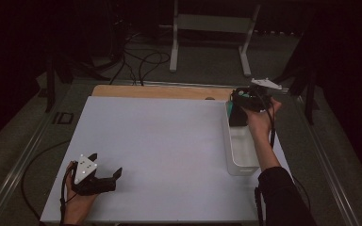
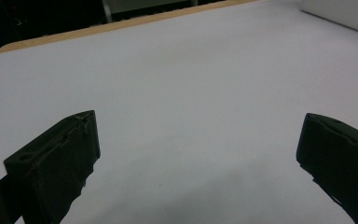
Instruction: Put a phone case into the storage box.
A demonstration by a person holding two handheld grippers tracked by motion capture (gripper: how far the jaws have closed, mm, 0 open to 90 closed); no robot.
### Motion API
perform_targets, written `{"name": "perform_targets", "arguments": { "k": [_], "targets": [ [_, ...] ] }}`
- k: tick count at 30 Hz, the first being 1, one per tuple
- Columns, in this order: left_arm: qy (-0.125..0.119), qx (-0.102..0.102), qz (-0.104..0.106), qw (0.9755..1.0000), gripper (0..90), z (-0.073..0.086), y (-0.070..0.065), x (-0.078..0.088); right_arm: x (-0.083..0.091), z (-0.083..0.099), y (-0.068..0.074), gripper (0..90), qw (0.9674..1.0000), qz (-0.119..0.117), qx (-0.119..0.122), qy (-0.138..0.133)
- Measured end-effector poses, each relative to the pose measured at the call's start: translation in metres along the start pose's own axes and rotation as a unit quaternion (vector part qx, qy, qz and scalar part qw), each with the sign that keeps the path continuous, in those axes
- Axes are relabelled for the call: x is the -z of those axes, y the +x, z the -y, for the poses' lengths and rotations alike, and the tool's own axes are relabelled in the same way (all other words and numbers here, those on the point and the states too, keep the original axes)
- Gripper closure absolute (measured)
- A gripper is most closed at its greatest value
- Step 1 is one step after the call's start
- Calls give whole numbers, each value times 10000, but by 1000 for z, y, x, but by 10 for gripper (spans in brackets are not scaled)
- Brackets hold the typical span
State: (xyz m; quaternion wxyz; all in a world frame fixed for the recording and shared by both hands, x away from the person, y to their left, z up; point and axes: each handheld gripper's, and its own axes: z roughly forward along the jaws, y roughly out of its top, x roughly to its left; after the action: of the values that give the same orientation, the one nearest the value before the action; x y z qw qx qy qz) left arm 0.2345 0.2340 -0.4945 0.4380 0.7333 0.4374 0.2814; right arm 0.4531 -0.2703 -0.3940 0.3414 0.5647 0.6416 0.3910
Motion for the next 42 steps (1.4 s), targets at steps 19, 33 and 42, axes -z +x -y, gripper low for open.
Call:
{"name": "perform_targets", "arguments": {
  "k": [19,33,42],
  "targets": [
    [-6,18,12,10000,1,1,0,0,-19,10,0,132,9999,78,2,106],
    [-17,28,-2,10000,1,1,0,0,-33,18,2,131,9998,98,-49,172],
    [-16,11,-5,10000,1,1,0,1,-38,21,3,130,9995,213,83,217]
  ]
}}
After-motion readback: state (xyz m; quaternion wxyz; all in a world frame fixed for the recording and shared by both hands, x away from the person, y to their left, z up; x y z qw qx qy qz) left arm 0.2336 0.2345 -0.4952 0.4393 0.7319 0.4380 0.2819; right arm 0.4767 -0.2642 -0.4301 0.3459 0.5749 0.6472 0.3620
